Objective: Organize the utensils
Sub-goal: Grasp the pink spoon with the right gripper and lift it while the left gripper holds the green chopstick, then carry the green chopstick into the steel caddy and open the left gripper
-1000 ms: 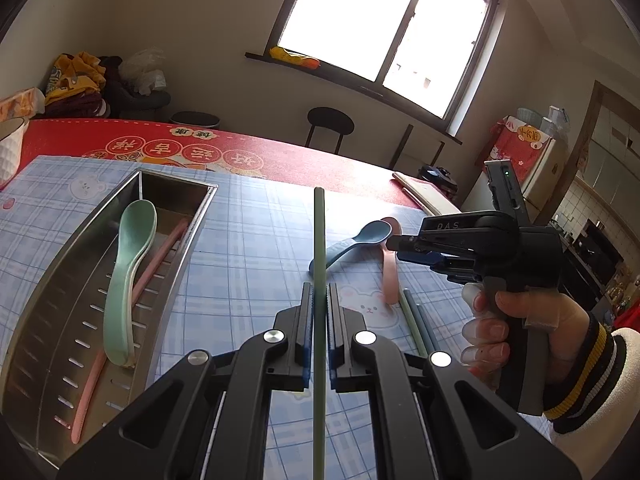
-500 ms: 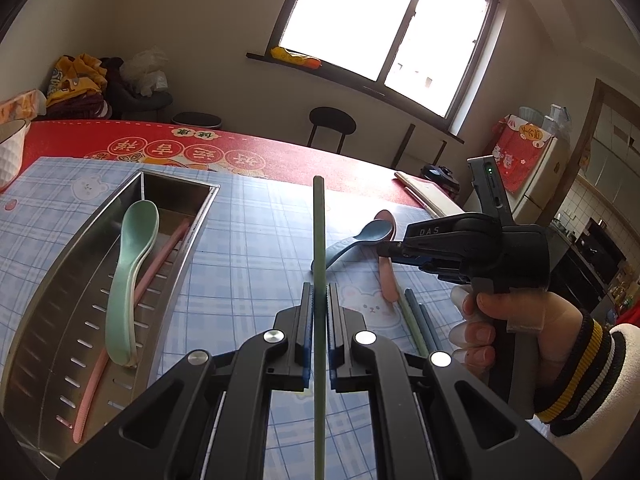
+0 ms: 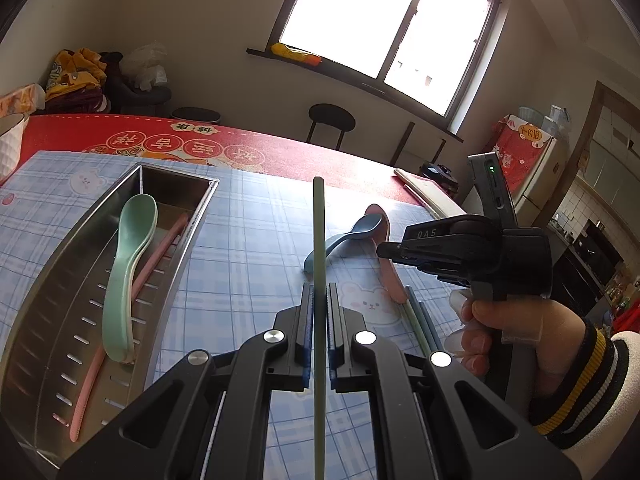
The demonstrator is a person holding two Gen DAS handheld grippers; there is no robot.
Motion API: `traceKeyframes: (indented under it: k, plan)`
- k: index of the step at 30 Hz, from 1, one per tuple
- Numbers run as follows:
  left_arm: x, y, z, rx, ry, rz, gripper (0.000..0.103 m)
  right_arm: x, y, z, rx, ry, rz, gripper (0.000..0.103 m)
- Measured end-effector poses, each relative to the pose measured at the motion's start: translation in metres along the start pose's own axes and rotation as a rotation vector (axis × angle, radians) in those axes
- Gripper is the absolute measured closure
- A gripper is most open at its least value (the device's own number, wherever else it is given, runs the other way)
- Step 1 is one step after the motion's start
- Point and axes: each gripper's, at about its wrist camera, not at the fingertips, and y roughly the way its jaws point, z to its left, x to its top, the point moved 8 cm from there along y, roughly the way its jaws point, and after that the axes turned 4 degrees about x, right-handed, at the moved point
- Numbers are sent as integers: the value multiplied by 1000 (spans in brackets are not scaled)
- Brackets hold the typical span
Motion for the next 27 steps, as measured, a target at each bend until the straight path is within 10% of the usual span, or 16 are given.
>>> traceKeyframes:
  k: [17,27]
  plan:
    - [-7,6,-3,-18,2,30,97,-37,-59,-3,369,197,-207,97]
    - [-10,10,-2,-21,-15,49,97,-50,-65,4,512,198,-187,97]
